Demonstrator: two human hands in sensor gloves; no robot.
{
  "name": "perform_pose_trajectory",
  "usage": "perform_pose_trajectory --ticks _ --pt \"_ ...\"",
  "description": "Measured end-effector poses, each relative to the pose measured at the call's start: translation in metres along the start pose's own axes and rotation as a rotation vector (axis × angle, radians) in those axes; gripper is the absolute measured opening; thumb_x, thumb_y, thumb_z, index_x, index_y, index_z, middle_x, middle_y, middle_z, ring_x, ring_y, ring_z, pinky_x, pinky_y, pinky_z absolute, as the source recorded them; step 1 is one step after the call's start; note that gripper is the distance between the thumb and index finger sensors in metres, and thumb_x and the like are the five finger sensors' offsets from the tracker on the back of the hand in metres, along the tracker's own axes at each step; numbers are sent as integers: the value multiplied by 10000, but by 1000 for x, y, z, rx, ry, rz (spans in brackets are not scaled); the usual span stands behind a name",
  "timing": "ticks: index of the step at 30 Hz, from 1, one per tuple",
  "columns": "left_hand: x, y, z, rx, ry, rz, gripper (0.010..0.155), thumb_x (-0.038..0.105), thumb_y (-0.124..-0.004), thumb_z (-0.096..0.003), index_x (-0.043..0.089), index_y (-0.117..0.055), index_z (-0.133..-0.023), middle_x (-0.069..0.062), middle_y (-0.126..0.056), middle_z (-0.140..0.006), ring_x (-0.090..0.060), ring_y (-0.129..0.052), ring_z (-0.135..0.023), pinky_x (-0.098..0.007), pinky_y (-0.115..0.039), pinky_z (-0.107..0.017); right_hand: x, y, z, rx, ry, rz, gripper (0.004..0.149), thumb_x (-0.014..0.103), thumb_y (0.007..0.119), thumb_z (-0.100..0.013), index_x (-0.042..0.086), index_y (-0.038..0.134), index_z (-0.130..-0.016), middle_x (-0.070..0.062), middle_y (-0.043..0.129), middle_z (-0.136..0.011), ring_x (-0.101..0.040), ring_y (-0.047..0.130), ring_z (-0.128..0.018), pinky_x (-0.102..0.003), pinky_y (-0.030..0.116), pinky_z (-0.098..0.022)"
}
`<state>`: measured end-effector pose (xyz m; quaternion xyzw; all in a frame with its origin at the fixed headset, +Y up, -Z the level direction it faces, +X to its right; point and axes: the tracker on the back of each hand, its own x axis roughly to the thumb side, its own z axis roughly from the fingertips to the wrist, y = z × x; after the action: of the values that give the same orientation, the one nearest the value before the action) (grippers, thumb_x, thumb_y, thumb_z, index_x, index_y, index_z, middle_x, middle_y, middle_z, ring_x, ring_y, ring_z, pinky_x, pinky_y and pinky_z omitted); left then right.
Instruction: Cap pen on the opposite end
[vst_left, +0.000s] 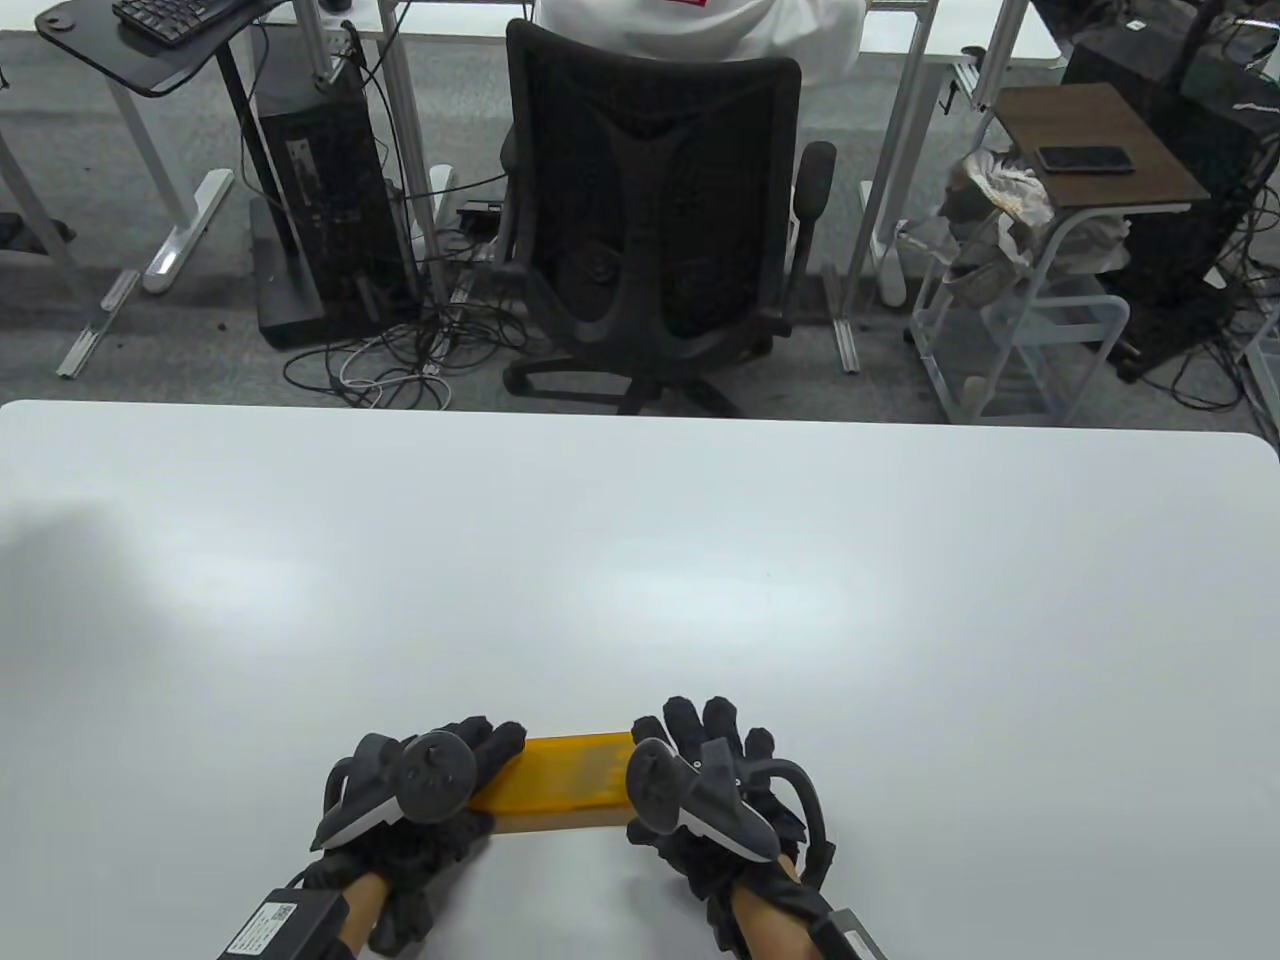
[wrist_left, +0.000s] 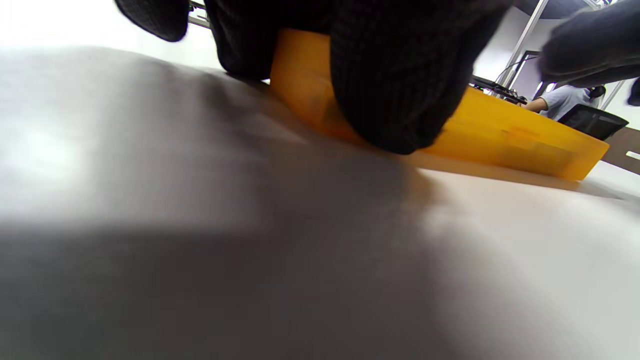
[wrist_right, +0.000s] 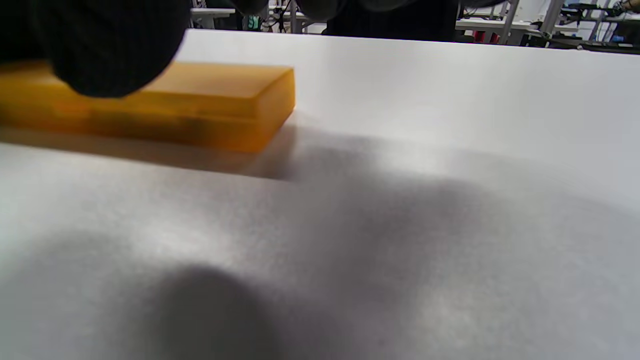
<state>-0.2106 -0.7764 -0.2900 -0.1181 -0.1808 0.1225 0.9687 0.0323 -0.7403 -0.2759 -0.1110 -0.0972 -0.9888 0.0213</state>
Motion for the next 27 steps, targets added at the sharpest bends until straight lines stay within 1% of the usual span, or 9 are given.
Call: perform_pose_trajectory --ticks 6,8,10,12,15,18,21,24,27 --pt "7 -2 0 -7 -23 -13 857 267 -946 -400 269 -485 -1122 -128 -541 -1217 -418 -598 -1111 -679 -469 -766 19 12 -19 -15 -26 26 859 460 916 -284 288 548 -1041 -25 676 -1090 -340 689 -1004 -547 685 -680" --pt "3 -1 1 -1 -16 -2 837 294 -951 -409 262 -509 -1119 -111 -532 -1216 -402 -603 -1108 -649 -498 -767 23 14 -16 -110 -55 150 866 482 920 -260 282 580 -1030 -12 732 -1062 -316 760 -974 -501 727 -676" --pt "-5 0 1 -11 24 -2 809 358 -940 -417 348 -530 -1114 -194 -409 -1235 -450 -564 -1089 -651 -491 -767 22 15 -15 -81 -63 138 864 471 919 -269 273 571 -1034 -16 732 -1063 -308 769 -971 -487 738 -677" --pt "-9 -3 1 -19 33 102 800 336 -952 -414 368 -552 -1106 -145 -540 -1214 -401 -546 -1087 -664 -463 -769 21 15 -16 -64 -63 92 861 449 926 -280 254 569 -1038 -33 726 -1069 -319 758 -976 -493 733 -678" --pt "-7 -4 0 -50 34 55 862 328 -952 -418 349 -464 -1128 -122 -512 -1244 -353 -582 -982 -688 -407 -781 18 8 -22 -15 -56 45 836 426 919 -288 228 596 -1032 -49 753 -1058 -336 777 -964 -478 764 -662" --pt "-11 -5 1 -55 45 103 992 335 -950 -432 287 -271 -1153 -114 -496 -1250 -310 -627 -904 -683 -378 -789 3 -3 -33 114 -24 -148 804 404 912 -293 245 622 -1026 -36 749 -1065 -332 750 -985 -461 776 -659" --pt "-13 -6 2 -51 62 118 1127 345 -960 -425 202 -89 -1125 -107 -499 -1245 -280 -653 -885 -667 -377 -793 -30 -5 -46 325 54 -586 687 353 870 -350 283 690 -1010 -24 700 -1101 -340 630 -1036 -493 716 -691" --pt "-17 -8 4 -57 70 195 1217 336 -968 -431 135 49 -1069 -104 -461 -1240 -268 -632 -889 -649 -327 -804 -51 0 -61 306 102 -874 572 400 753 -399 331 799 -966 -146 832 -1038 -423 725 -966 -526 709 -646" --pt "-16 -9 5 -66 62 171 1247 336 -956 -451 182 147 -1012 -110 -429 -1235 -274 -609 -905 -657 -309 -813 -50 3 -75 252 177 -923 529 393 696 -421 363 829 -932 -124 903 -938 -401 796 -882 -511 706 -604"
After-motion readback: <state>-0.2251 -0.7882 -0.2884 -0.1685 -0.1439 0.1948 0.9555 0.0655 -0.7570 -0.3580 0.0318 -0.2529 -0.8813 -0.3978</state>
